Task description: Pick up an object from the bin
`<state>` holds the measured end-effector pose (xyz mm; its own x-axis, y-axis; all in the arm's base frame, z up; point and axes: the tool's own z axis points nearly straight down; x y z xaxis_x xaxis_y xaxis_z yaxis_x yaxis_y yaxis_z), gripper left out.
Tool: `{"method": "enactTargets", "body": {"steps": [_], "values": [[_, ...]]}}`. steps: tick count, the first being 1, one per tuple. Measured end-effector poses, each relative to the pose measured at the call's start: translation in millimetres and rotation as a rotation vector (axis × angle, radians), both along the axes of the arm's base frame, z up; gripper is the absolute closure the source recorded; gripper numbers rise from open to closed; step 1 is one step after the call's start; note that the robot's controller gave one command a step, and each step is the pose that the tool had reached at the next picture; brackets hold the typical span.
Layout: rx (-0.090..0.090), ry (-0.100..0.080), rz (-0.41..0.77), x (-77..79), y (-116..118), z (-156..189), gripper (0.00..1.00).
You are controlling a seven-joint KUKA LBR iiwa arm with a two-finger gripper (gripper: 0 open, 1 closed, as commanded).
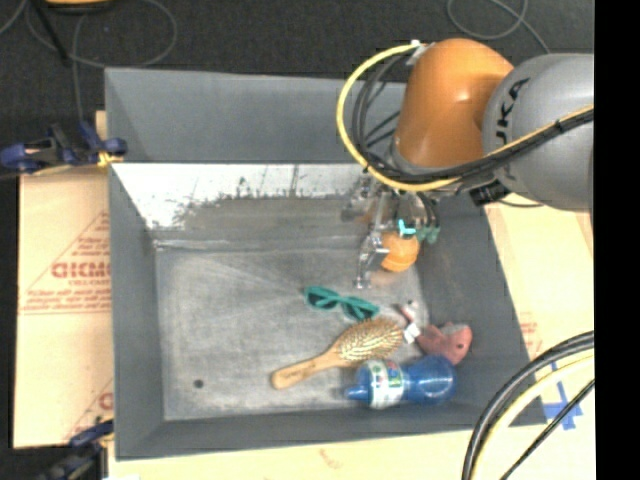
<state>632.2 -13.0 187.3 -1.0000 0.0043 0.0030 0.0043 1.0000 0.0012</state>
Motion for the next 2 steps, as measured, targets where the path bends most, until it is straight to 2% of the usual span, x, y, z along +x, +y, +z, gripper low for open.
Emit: {"method": "enactTargets", "body": {"steps": [1, 2], "values": [[0.0, -0.008, 0.0, 1.7, 0, 5, 0.0], [0.0, -0.013, -0.015, -20.7, 11, -48, 0.0]]}}
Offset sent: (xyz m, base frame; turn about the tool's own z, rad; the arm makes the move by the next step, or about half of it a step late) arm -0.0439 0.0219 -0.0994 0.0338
